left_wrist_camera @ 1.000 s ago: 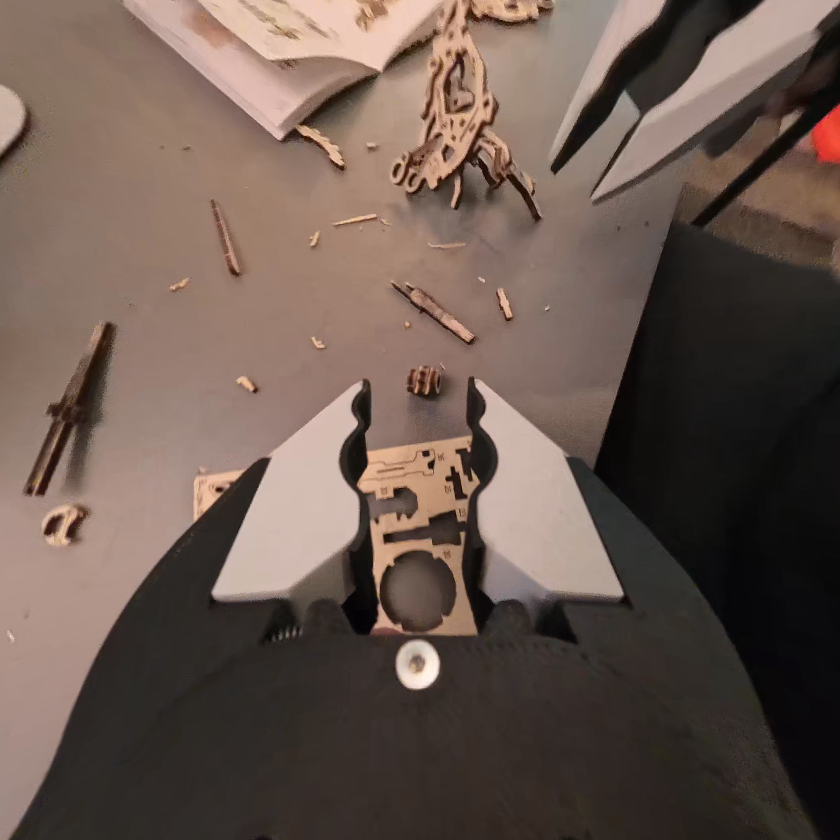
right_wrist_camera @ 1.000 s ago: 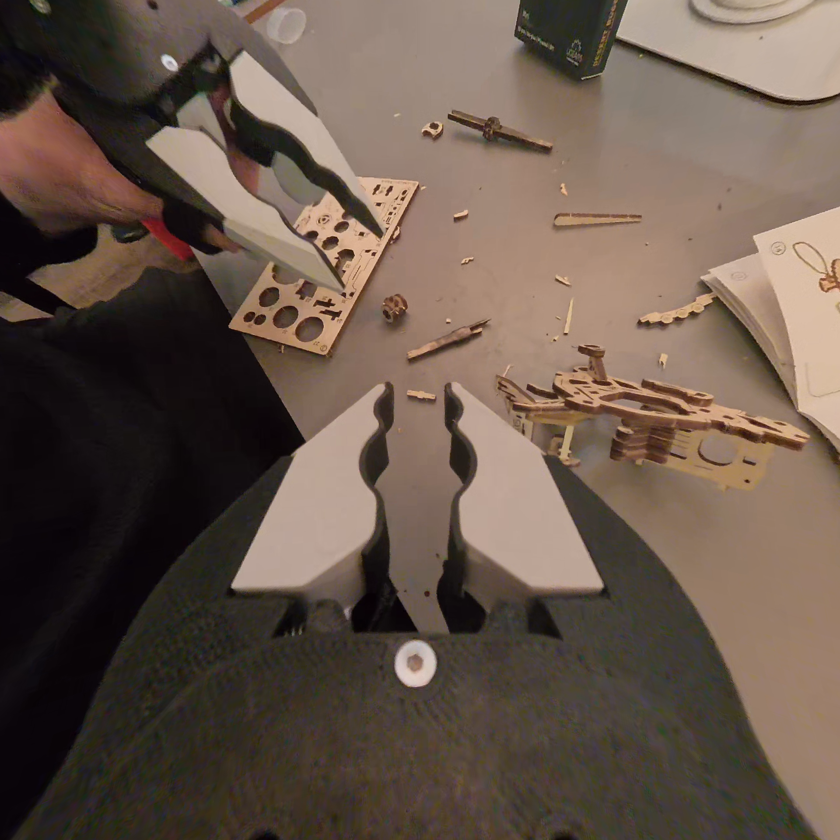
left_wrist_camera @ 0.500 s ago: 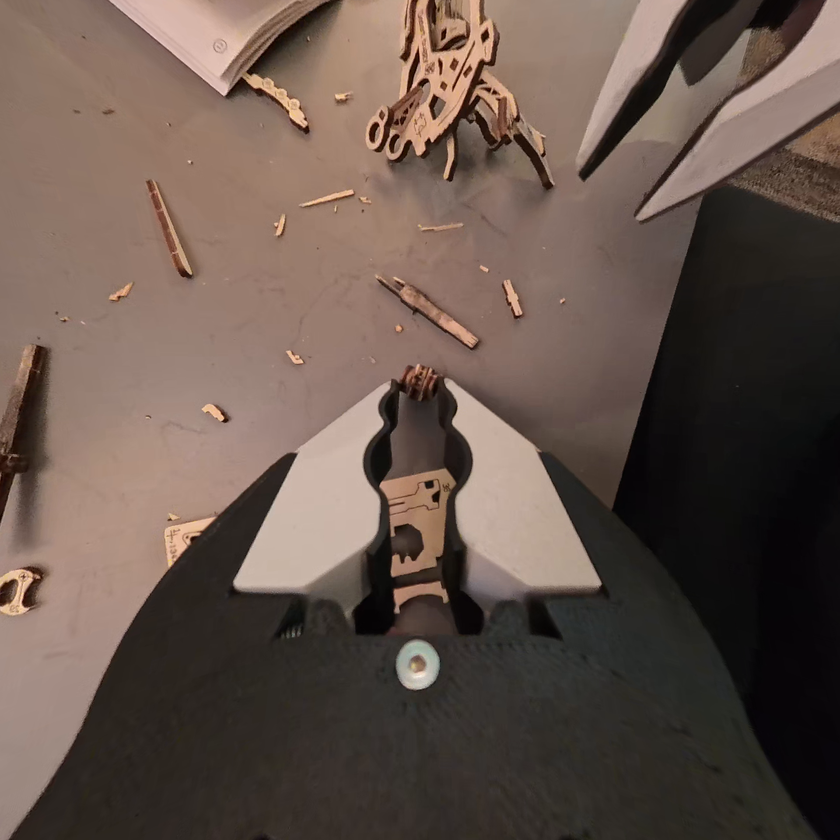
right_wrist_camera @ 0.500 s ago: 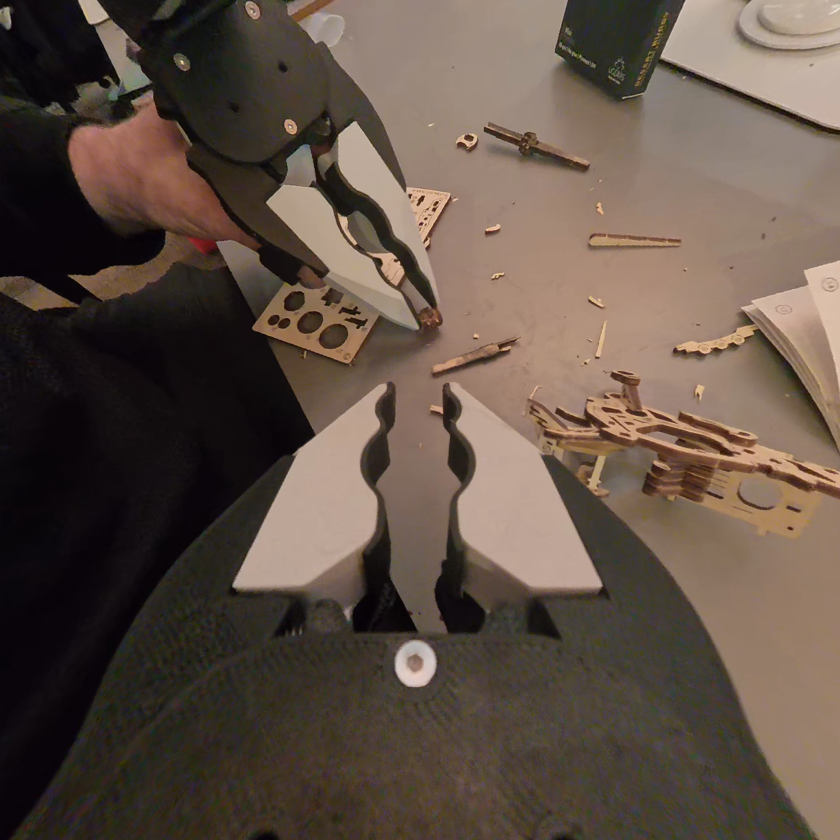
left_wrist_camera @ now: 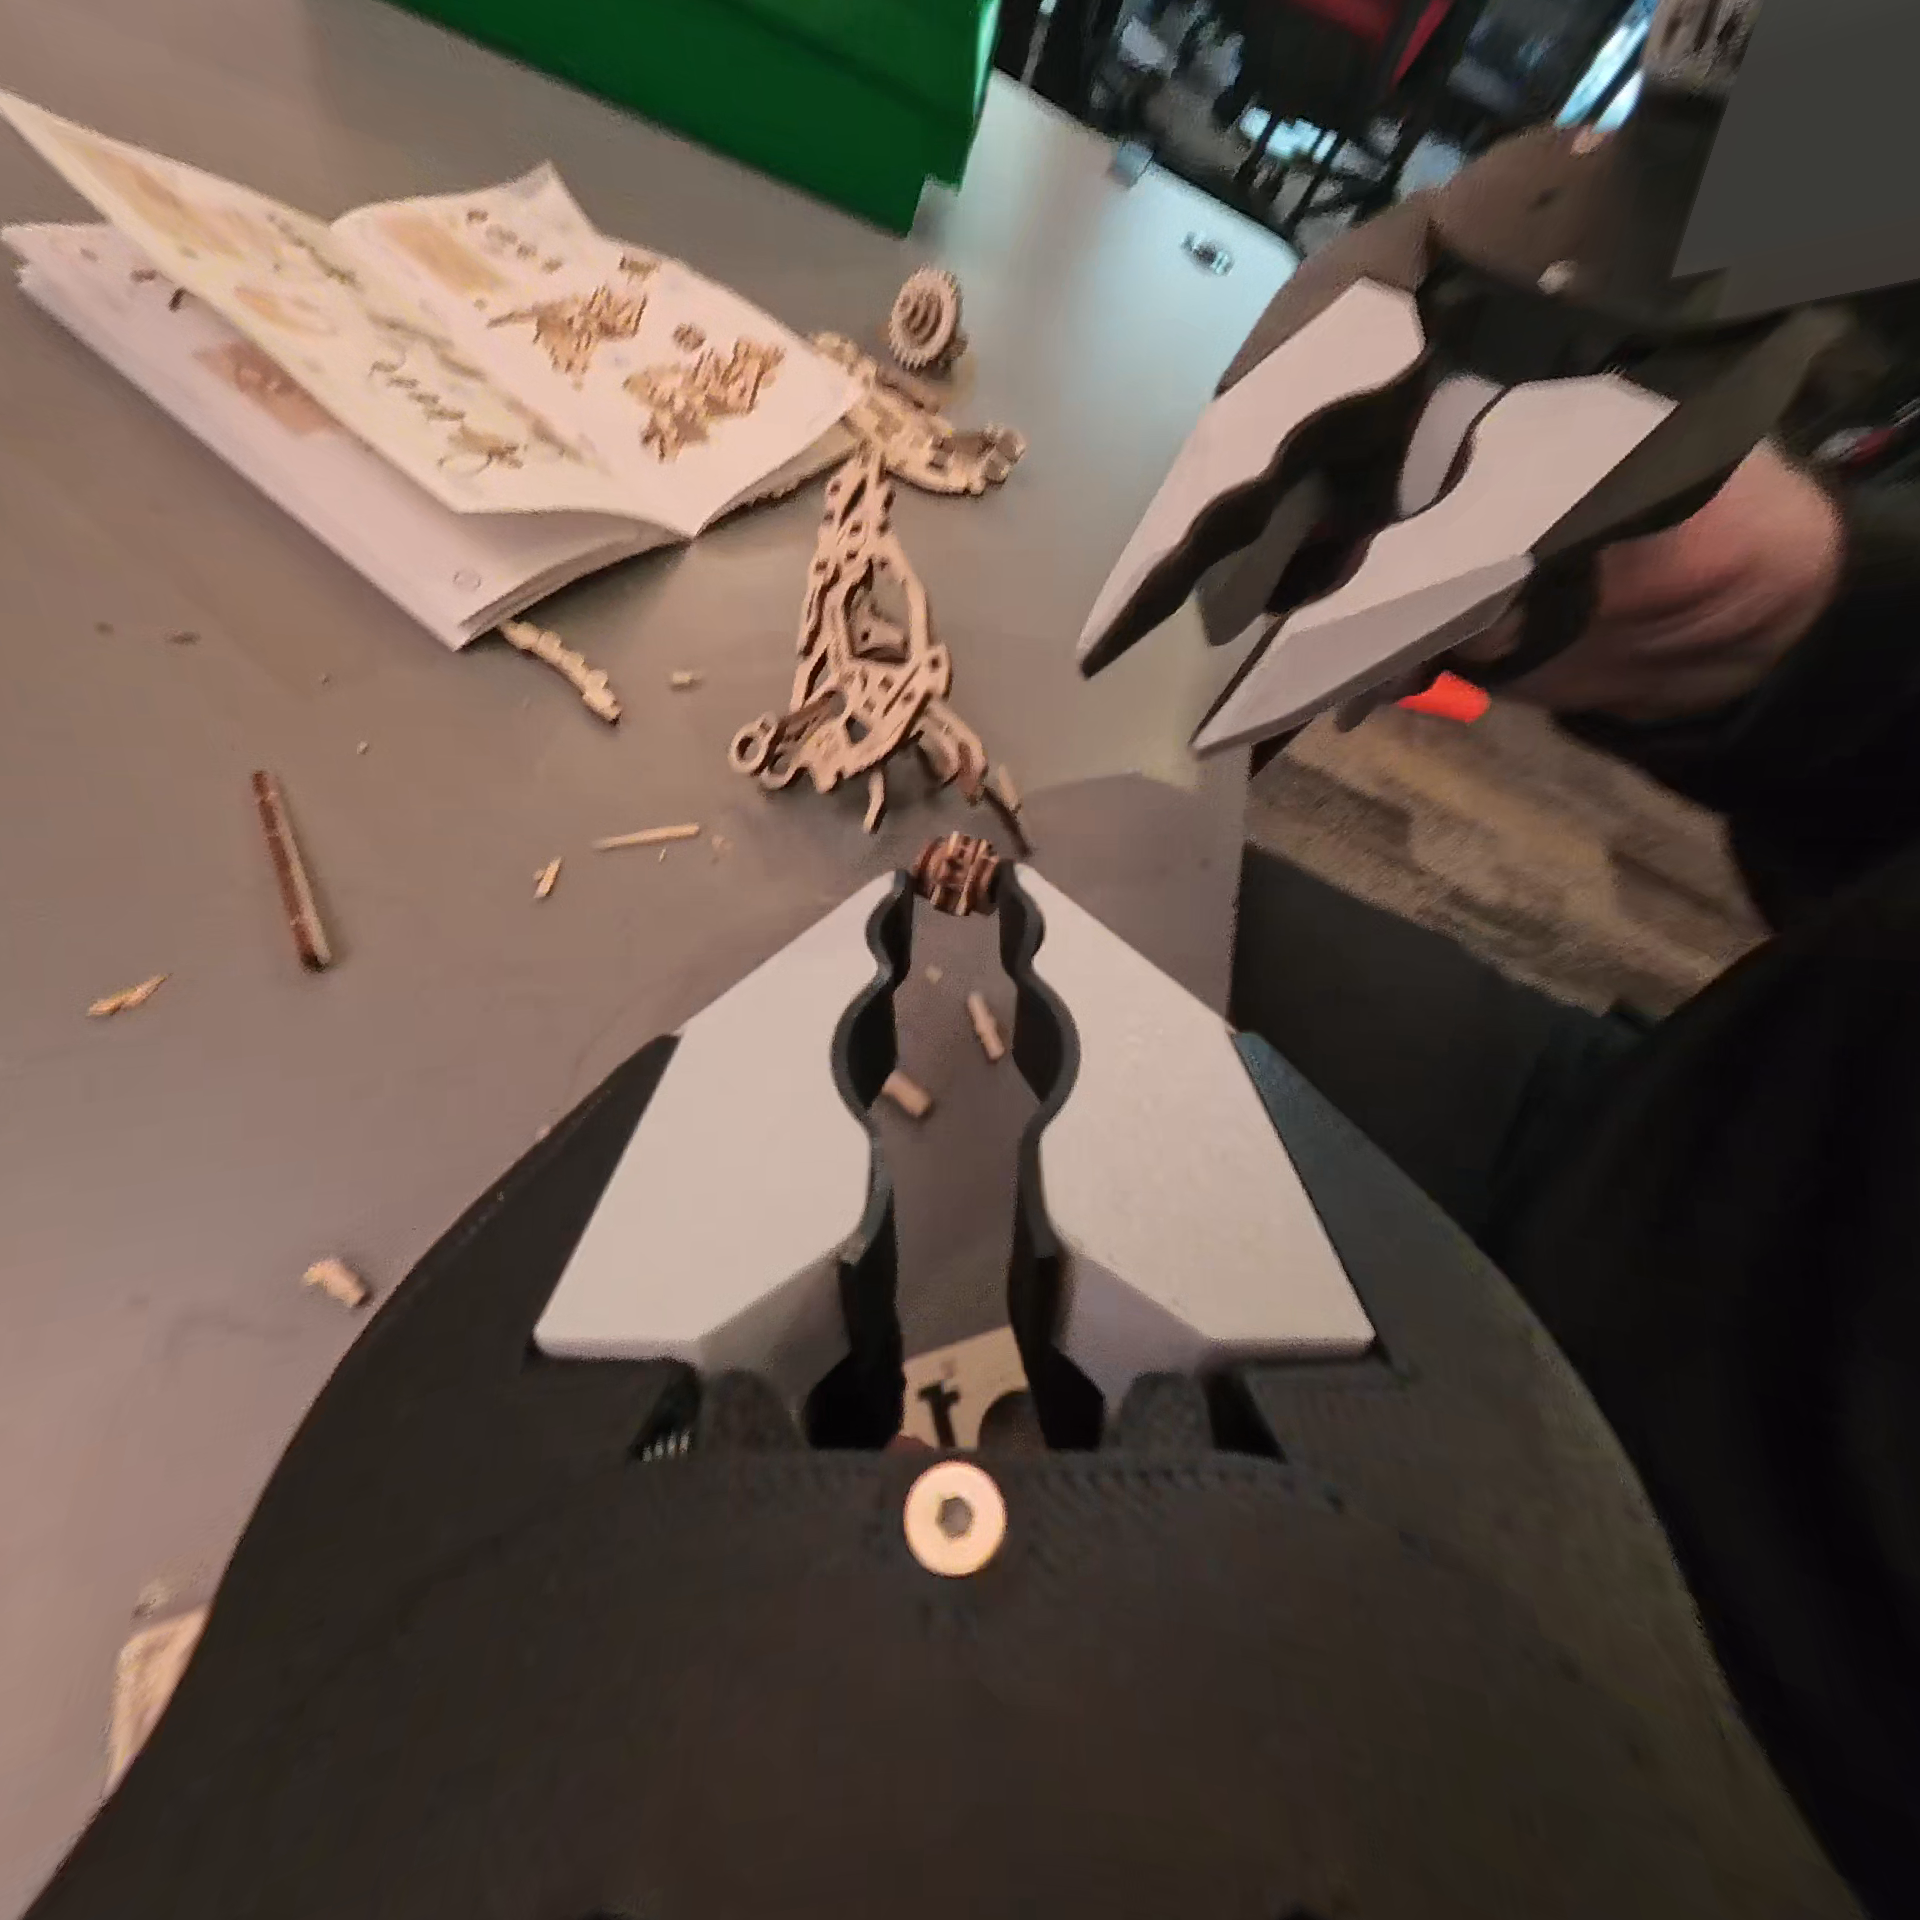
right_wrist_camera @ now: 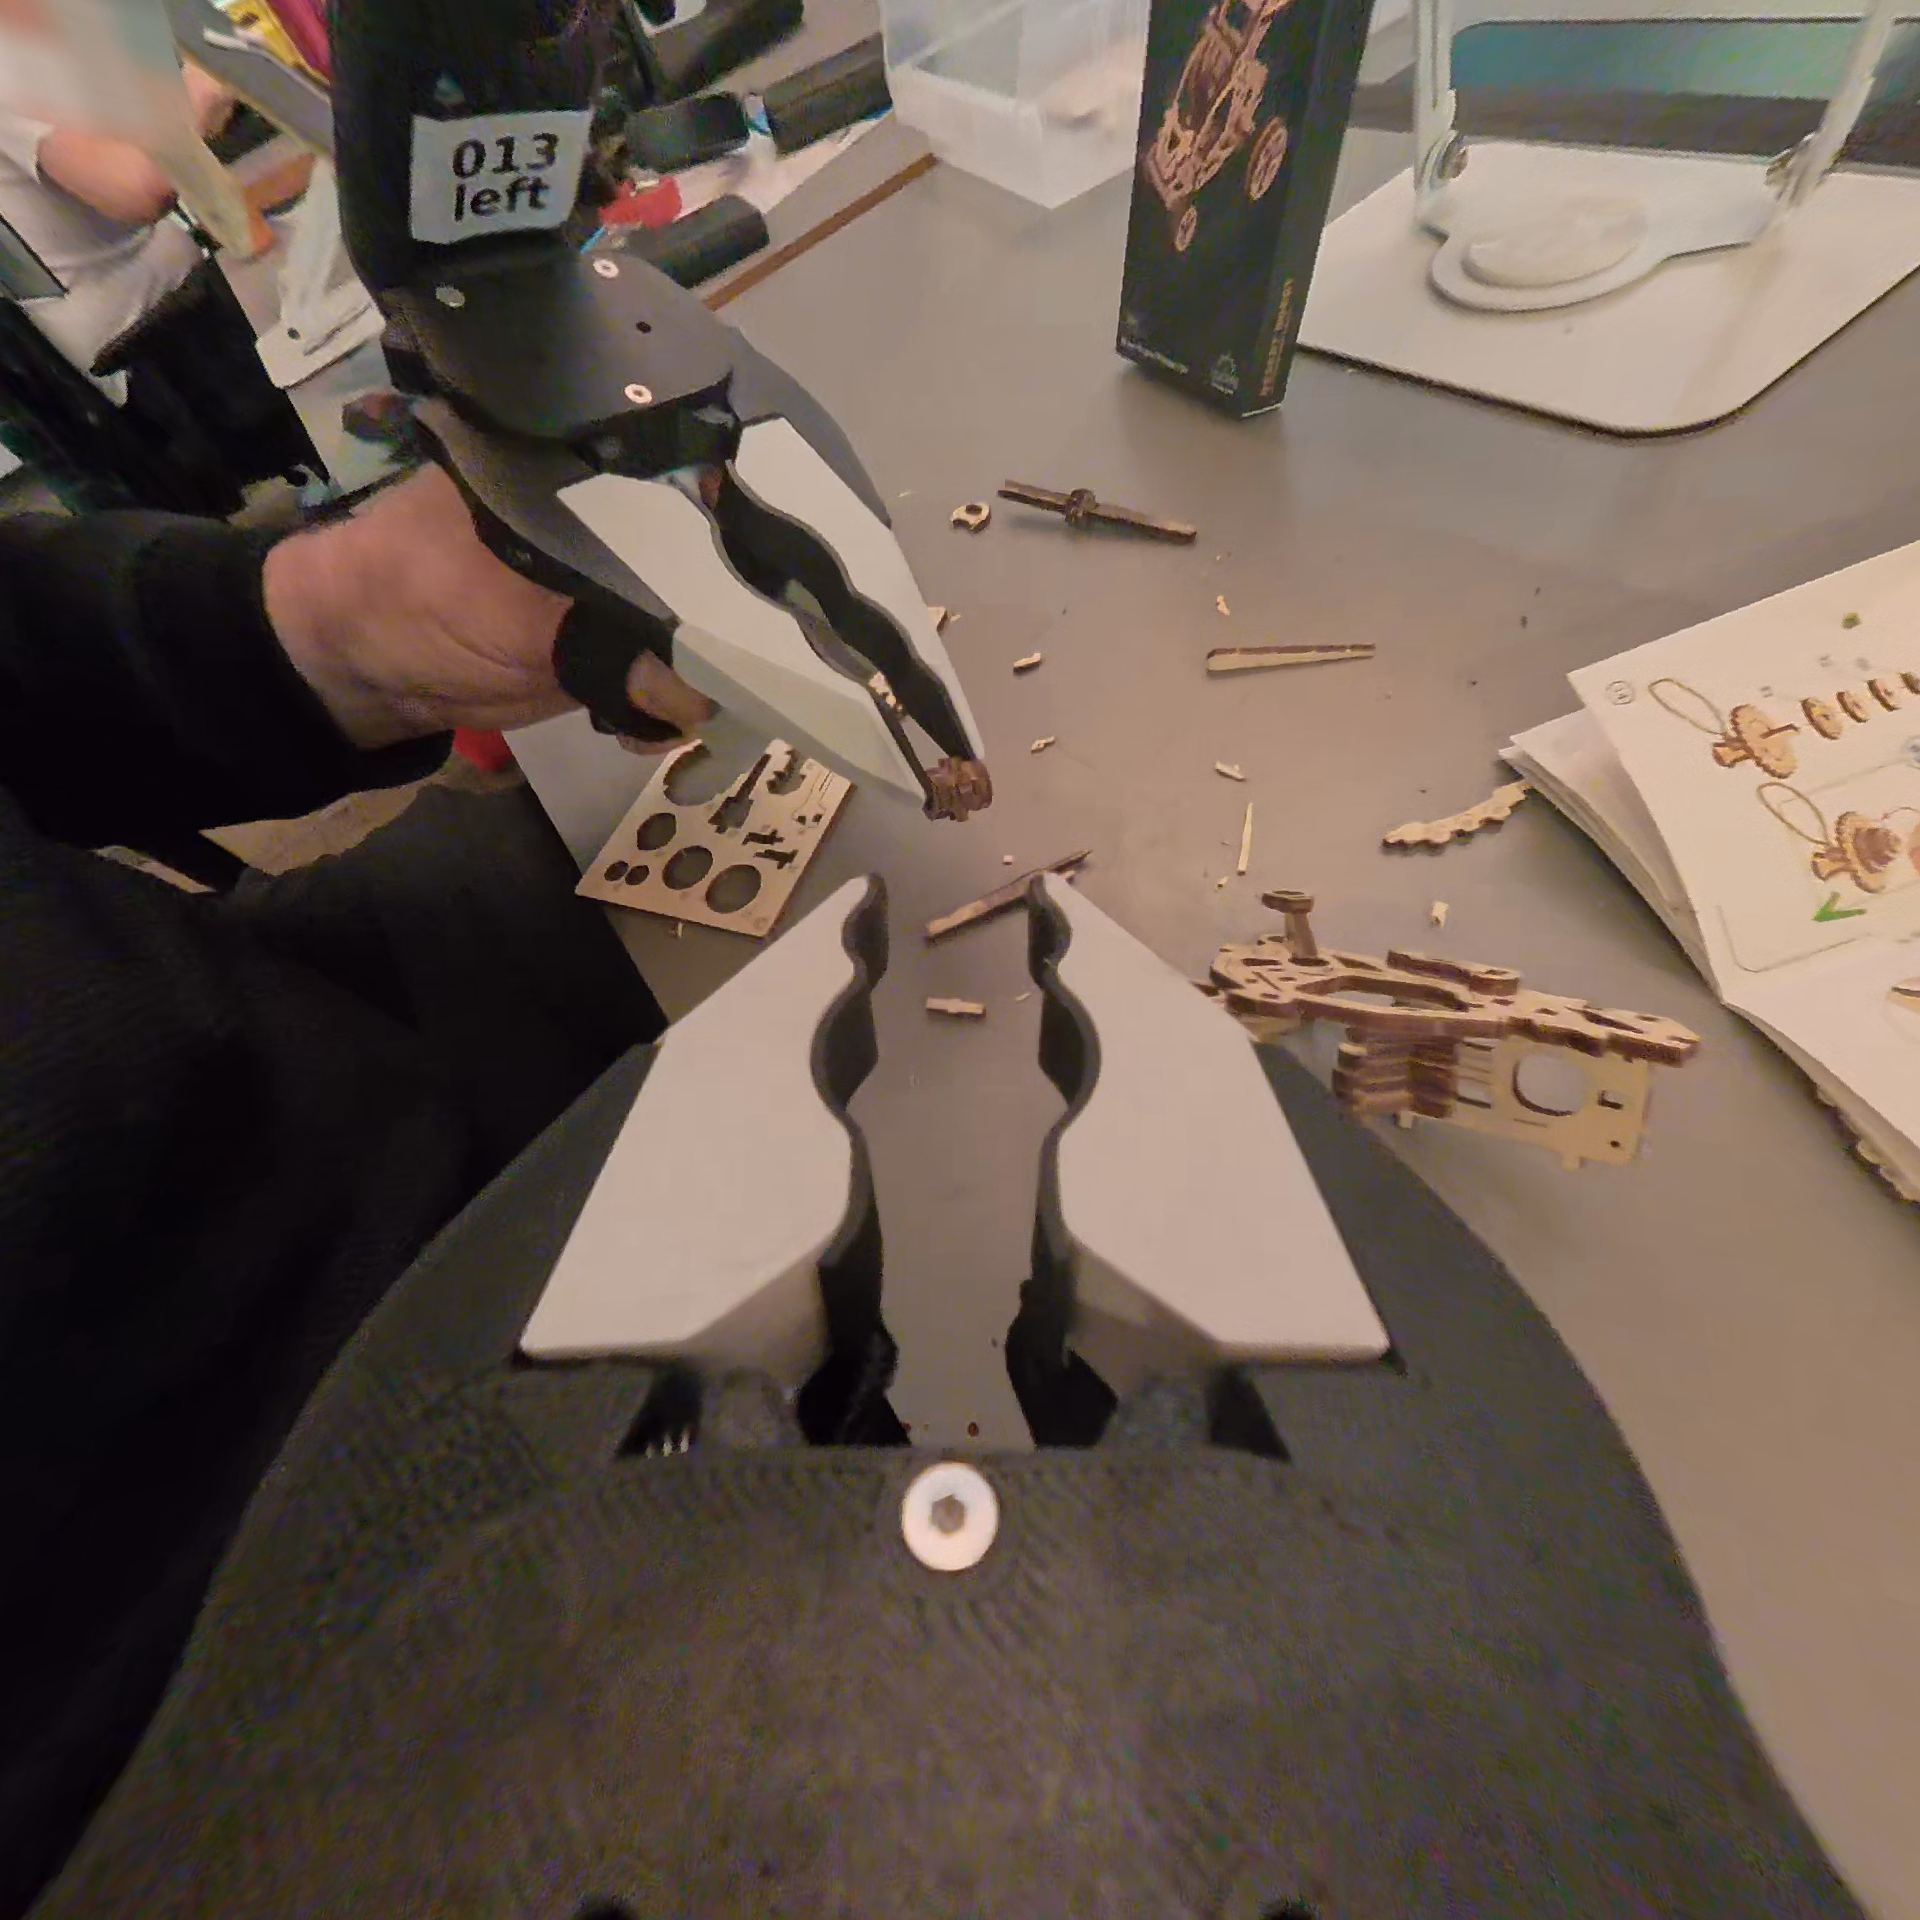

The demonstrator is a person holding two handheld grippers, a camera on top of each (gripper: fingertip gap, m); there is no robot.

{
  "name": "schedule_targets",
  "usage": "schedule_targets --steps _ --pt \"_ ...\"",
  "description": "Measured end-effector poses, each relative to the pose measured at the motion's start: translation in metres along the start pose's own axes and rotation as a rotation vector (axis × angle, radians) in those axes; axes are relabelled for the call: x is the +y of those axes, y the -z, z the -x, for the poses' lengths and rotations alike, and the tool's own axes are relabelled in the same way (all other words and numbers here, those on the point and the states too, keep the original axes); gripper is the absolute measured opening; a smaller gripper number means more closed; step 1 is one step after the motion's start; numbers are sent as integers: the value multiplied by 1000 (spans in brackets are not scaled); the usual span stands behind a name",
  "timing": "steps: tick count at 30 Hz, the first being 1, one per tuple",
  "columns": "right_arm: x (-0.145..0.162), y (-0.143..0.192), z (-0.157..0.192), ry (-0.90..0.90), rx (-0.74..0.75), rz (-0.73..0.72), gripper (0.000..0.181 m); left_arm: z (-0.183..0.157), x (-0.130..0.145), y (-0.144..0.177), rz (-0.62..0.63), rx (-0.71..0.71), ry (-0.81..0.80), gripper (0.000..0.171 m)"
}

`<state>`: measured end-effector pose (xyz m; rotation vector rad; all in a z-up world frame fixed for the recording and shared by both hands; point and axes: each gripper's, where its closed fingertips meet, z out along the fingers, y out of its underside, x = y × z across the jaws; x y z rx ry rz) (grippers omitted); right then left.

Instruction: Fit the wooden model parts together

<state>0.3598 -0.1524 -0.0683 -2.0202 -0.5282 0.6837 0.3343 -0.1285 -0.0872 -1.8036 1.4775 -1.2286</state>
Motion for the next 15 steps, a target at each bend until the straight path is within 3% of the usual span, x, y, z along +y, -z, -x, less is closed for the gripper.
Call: schedule_targets --steps 11,15 --pt "-16 21 -18 136 153 -53 30 -25 -59 -16 -267 315 267 14" --pt "-30 27 -14 142 125 -136 30 -39 -75 -12 -354 517 355 14"
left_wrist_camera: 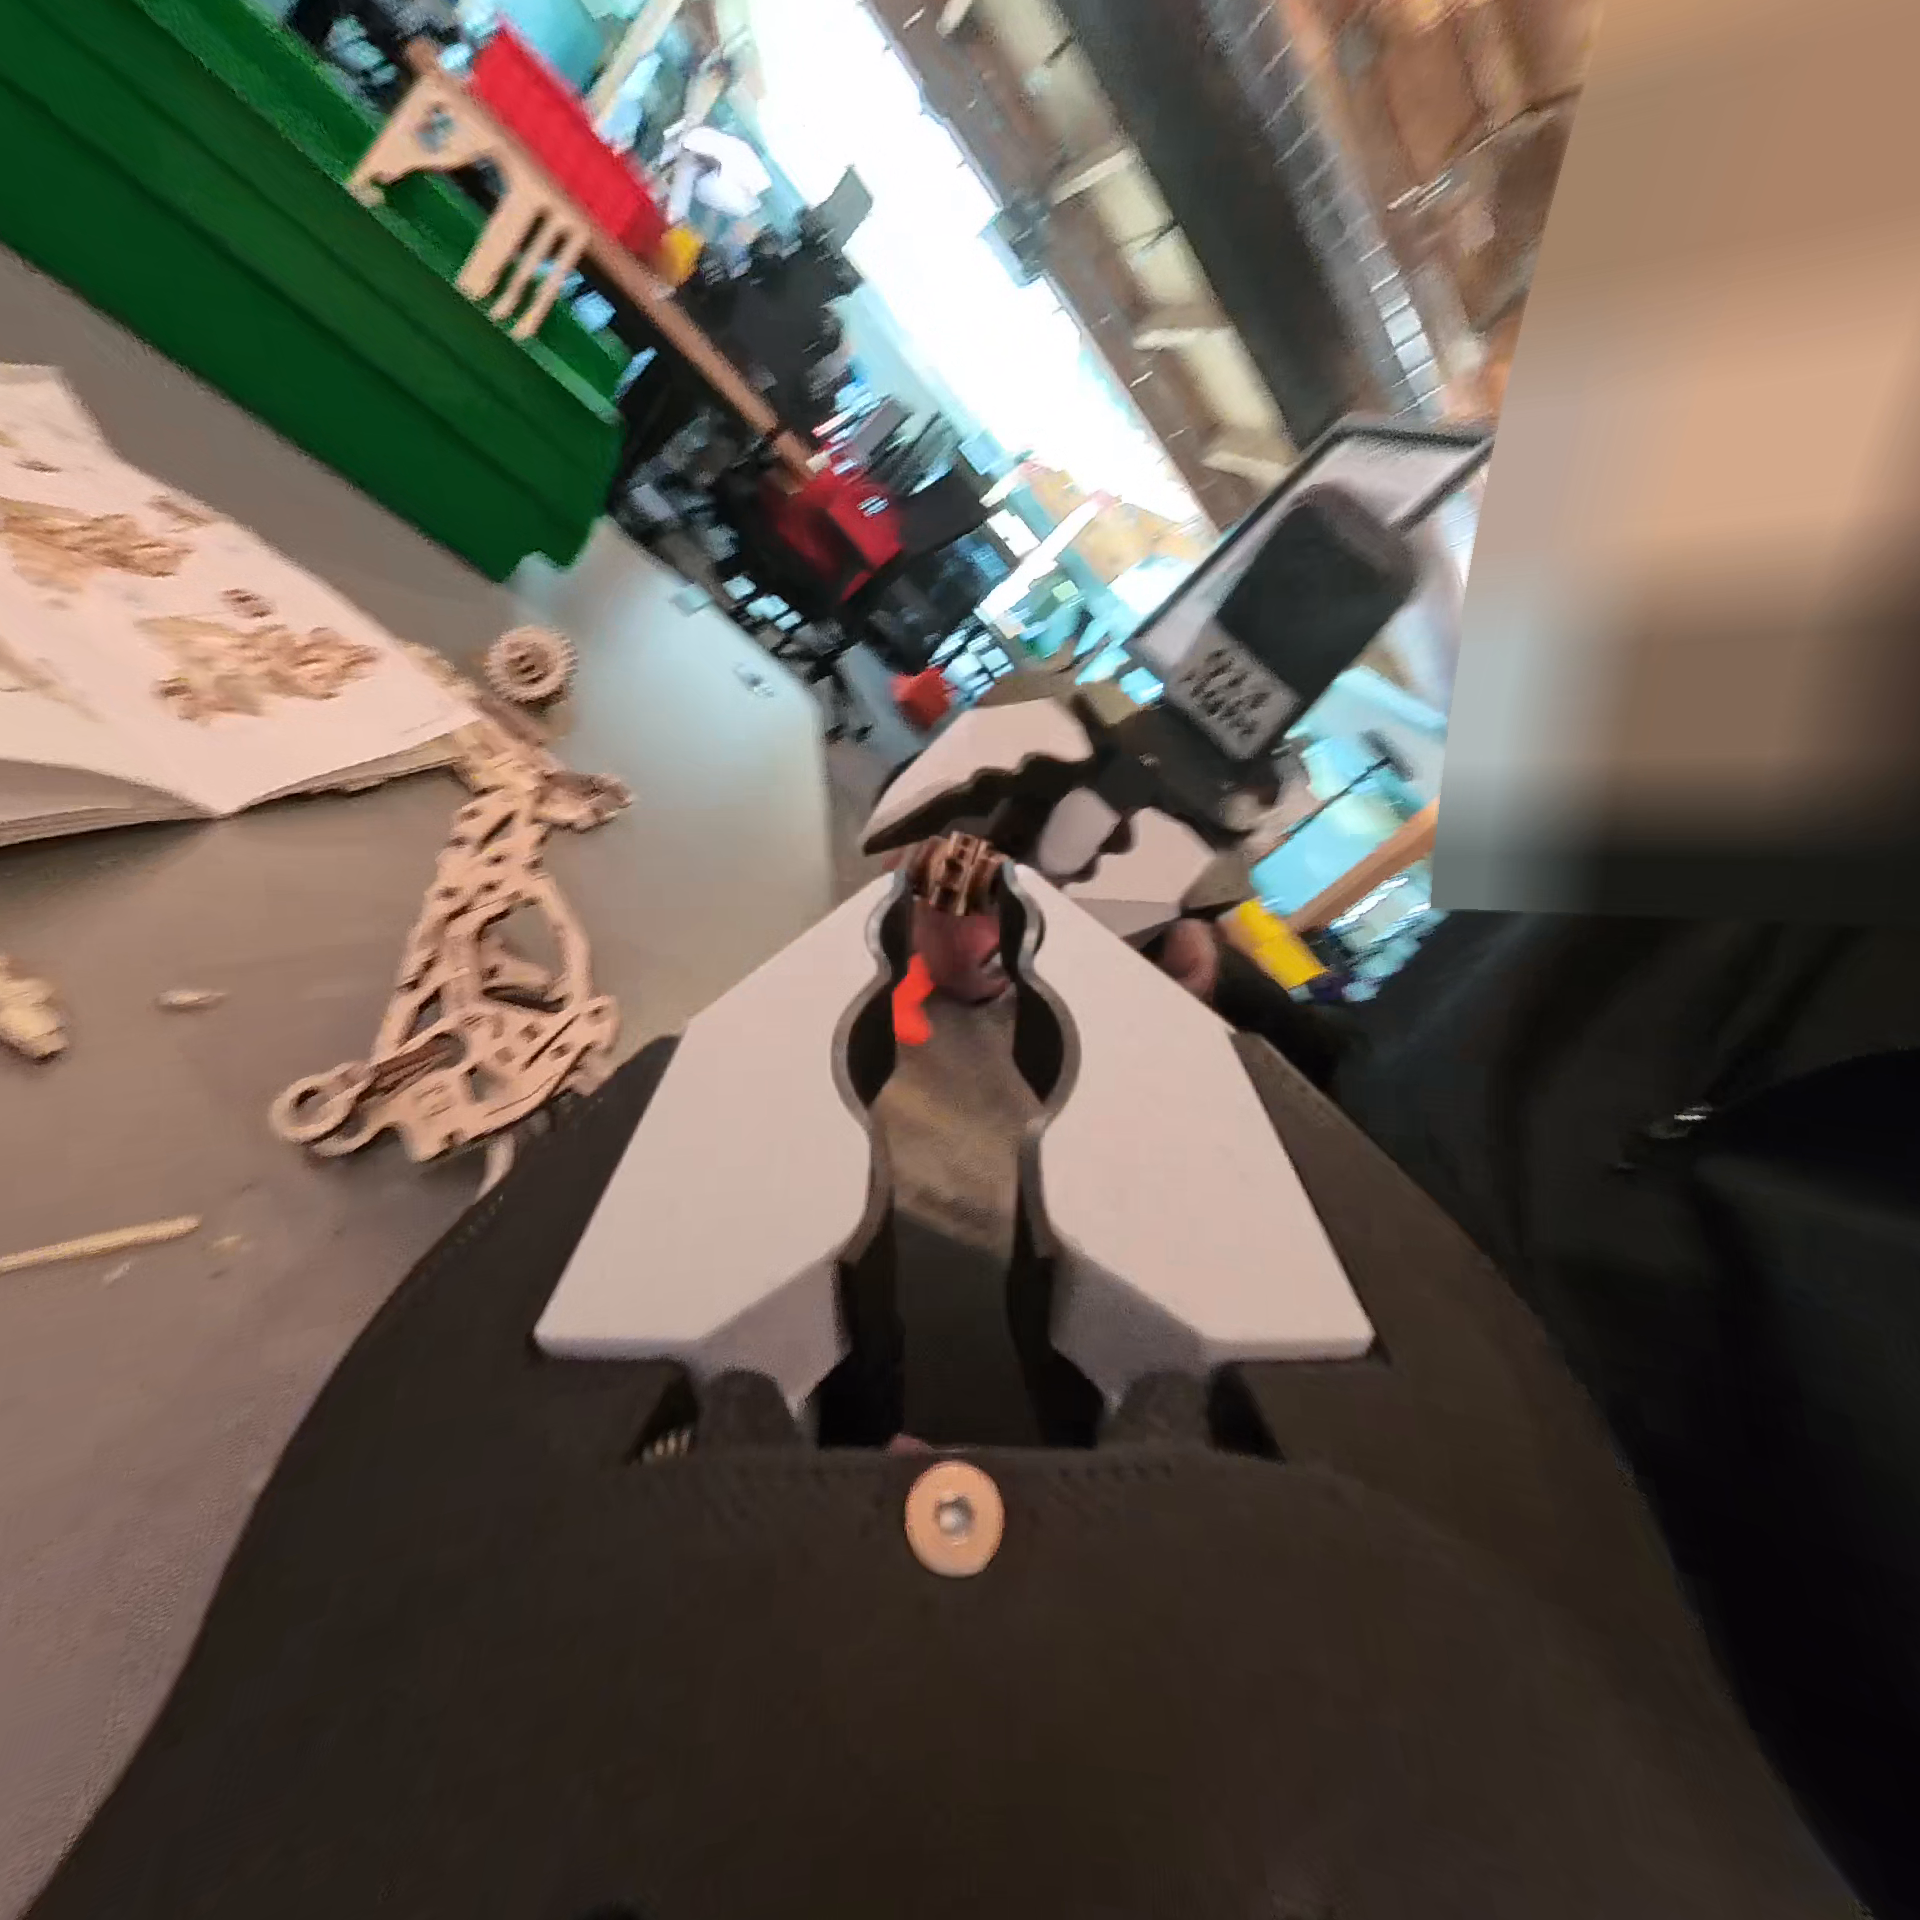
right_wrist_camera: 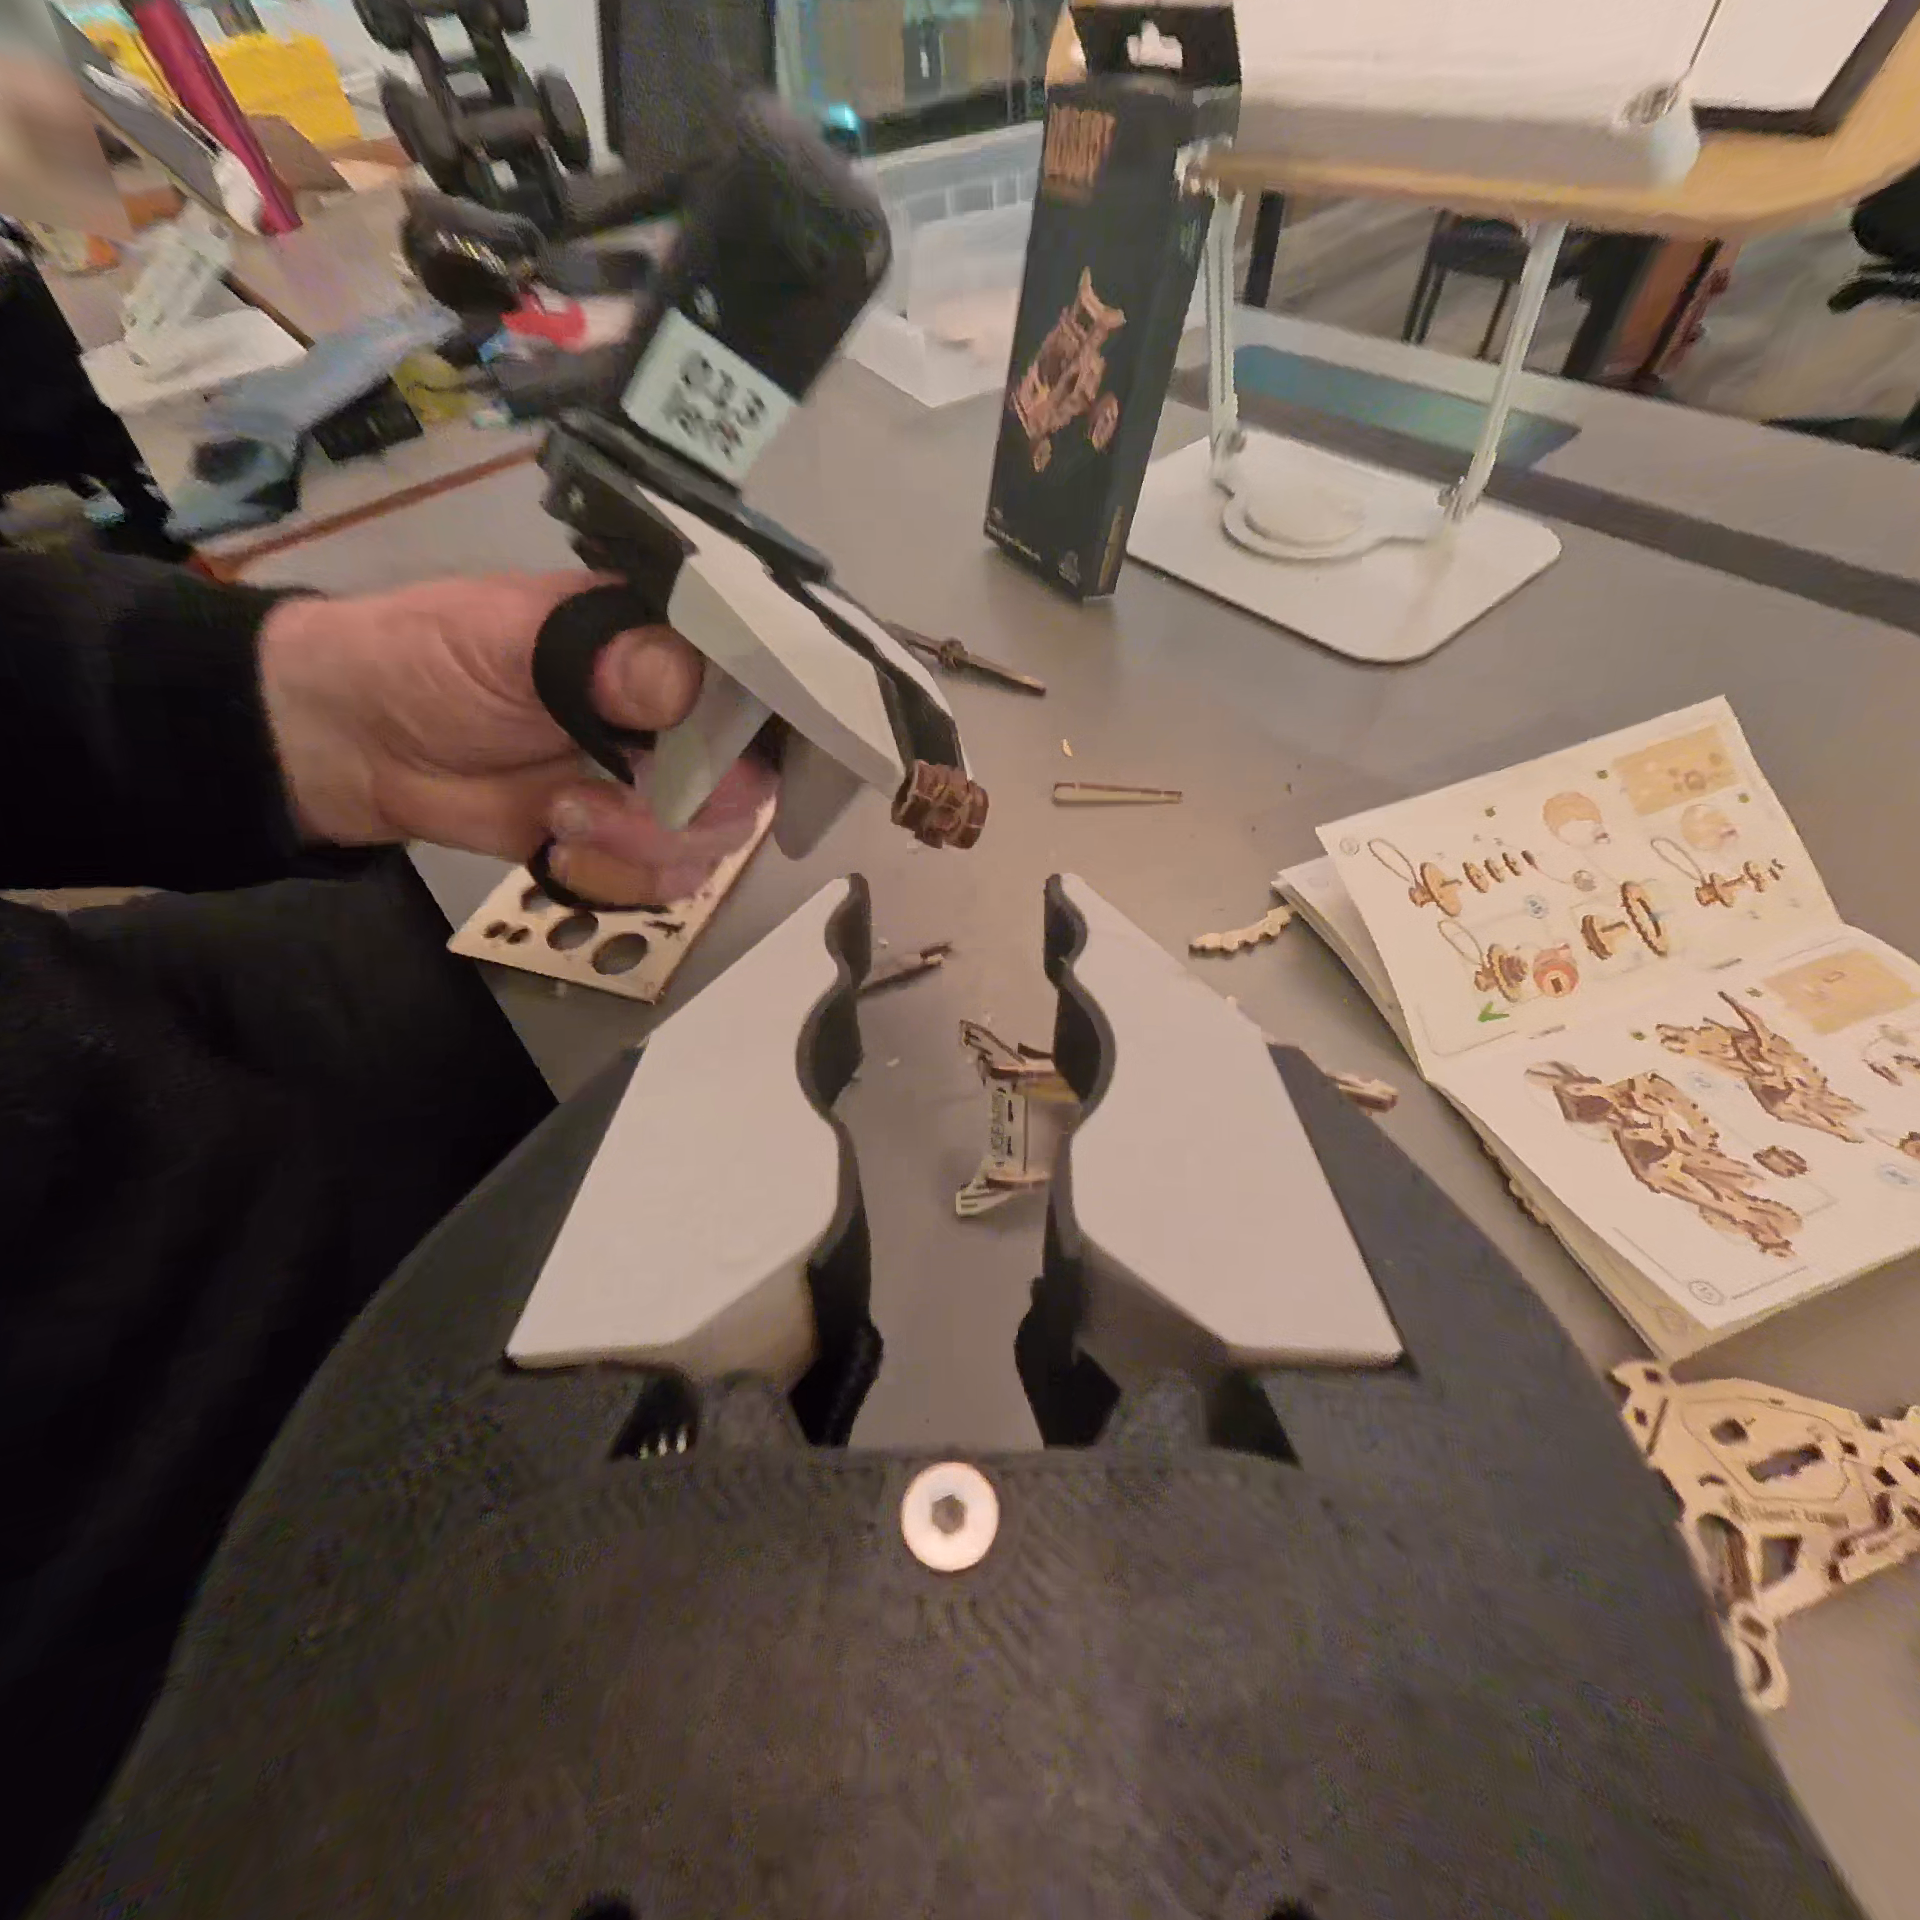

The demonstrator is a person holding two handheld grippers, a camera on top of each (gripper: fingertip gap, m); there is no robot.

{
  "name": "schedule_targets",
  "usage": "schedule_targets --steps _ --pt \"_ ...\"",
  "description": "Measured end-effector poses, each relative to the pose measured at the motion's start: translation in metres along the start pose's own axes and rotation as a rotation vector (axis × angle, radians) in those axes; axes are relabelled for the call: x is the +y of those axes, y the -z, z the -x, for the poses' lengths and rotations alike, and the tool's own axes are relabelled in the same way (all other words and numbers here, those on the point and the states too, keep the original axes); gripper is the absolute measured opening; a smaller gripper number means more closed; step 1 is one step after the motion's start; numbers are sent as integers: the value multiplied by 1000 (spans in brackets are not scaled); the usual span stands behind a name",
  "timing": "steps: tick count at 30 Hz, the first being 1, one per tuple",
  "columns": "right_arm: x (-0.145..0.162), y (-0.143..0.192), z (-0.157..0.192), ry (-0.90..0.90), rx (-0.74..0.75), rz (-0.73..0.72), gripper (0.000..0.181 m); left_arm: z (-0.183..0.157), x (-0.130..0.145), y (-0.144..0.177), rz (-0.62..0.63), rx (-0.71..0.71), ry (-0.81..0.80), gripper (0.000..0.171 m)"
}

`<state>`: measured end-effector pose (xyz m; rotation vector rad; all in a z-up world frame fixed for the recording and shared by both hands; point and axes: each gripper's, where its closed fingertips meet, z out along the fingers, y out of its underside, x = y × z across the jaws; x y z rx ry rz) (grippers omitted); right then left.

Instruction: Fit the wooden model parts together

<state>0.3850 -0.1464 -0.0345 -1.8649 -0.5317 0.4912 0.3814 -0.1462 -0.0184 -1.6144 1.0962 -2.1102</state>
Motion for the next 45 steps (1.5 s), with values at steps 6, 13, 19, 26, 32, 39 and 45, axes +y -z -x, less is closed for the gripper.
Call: schedule_targets --steps 6,13,19,26,32,39,45 --pt "-31 18 9 -127 -202 -194 26 -32 -11 -1 -64 304 64 14" --pt "-43 28 27 -99 -419 -275 19 -52 -10 0 -48 526 168 14" --pt "-49 29 39 -34 -516 -308 18 -63 -8 -1 -32 625 203 14" --pt "-51 30 44 -33 -554 -342 10 -65 -6 -2 -53 699 271 14" --pt "-54 30 38 -70 -524 -357 11 -60 -16 1 -151 685 258 14" --pt "-55 24 38 -70 -485 -342 0 -60 -22 3 -206 682 250 14" --pt "-55 25 33 -75 -466 -338 0 -58 -23 2 -229 669 250 14"
